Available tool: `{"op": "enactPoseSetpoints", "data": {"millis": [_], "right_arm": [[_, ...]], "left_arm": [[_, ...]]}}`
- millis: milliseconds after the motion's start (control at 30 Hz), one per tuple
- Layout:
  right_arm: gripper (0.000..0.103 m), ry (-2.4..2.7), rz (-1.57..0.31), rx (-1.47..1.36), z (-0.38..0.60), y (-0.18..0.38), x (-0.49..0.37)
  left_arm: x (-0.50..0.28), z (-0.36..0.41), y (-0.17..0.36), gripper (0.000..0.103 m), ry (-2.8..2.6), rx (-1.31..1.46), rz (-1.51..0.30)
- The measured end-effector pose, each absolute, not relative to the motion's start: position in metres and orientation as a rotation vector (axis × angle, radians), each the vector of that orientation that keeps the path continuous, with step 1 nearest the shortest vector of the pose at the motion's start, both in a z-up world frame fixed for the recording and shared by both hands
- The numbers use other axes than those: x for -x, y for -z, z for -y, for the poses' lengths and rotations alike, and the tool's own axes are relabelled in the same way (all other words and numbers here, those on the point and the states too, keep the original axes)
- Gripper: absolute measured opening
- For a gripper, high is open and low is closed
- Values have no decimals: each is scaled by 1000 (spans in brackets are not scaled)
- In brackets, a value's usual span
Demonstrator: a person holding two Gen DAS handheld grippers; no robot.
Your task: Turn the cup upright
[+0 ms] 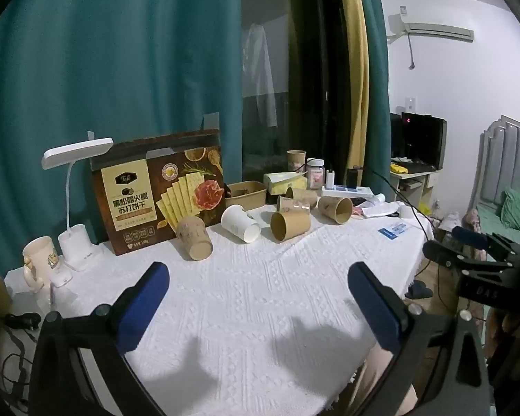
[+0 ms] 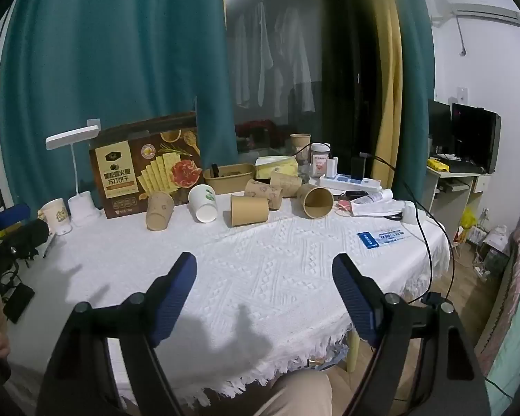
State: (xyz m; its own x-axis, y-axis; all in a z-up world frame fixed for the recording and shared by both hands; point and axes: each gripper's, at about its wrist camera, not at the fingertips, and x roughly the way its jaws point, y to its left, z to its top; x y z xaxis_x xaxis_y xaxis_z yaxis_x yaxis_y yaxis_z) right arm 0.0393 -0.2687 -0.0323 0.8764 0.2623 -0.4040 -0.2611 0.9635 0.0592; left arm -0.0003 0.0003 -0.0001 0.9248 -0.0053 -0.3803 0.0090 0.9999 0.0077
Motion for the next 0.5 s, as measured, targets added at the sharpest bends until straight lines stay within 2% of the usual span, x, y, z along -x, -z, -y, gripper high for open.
{"op": "enactPoseSetpoints", "data": {"millis": [500], "right_arm": [[79, -277, -426, -9, 268, 31, -40]], "left_arm": [[1, -3, -4, 103, 6, -16, -384]]}}
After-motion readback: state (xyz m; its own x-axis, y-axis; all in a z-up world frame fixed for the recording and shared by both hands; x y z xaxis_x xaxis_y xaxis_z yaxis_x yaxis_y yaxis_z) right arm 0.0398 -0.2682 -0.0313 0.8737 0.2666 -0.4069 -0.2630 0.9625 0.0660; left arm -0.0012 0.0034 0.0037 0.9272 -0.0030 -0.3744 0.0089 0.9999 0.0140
